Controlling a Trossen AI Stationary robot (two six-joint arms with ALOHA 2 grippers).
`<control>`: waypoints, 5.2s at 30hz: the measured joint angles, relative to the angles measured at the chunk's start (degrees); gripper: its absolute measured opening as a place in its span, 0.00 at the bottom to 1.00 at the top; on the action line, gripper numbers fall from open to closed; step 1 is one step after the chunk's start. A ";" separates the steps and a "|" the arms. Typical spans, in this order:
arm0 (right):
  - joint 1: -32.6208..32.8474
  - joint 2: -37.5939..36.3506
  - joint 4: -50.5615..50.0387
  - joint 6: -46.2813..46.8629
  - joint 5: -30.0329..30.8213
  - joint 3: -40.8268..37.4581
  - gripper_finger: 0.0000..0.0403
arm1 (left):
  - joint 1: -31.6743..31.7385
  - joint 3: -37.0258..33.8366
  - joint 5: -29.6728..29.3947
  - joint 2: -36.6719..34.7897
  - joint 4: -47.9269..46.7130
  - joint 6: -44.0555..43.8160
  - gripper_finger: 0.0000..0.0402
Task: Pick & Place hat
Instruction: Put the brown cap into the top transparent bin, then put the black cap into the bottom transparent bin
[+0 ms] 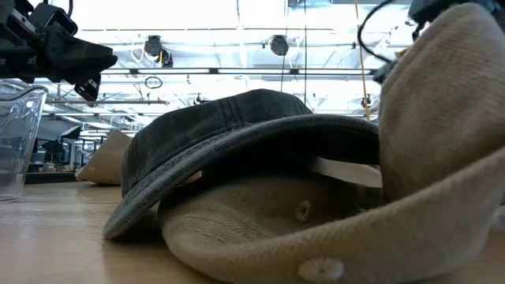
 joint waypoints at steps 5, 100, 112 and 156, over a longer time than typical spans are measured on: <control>0.00 -7.73 -2.94 -4.33 3.82 0.00 0.02 | 0.00 0.00 -0.02 0.02 0.02 -0.57 0.16; -68.57 16.65 -45.01 -157.46 -22.48 52.90 0.01 | 0.01 0.00 -20.79 0.01 0.12 -1.77 0.16; -68.23 16.74 -36.61 -155.95 -12.11 49.86 0.19 | -0.01 0.00 -20.81 0.00 0.11 -4.57 0.16; -19.12 1.00 -14.91 -93.94 7.44 36.47 0.03 | -6.23 21.36 -19.28 23.36 -16.36 -6.16 0.01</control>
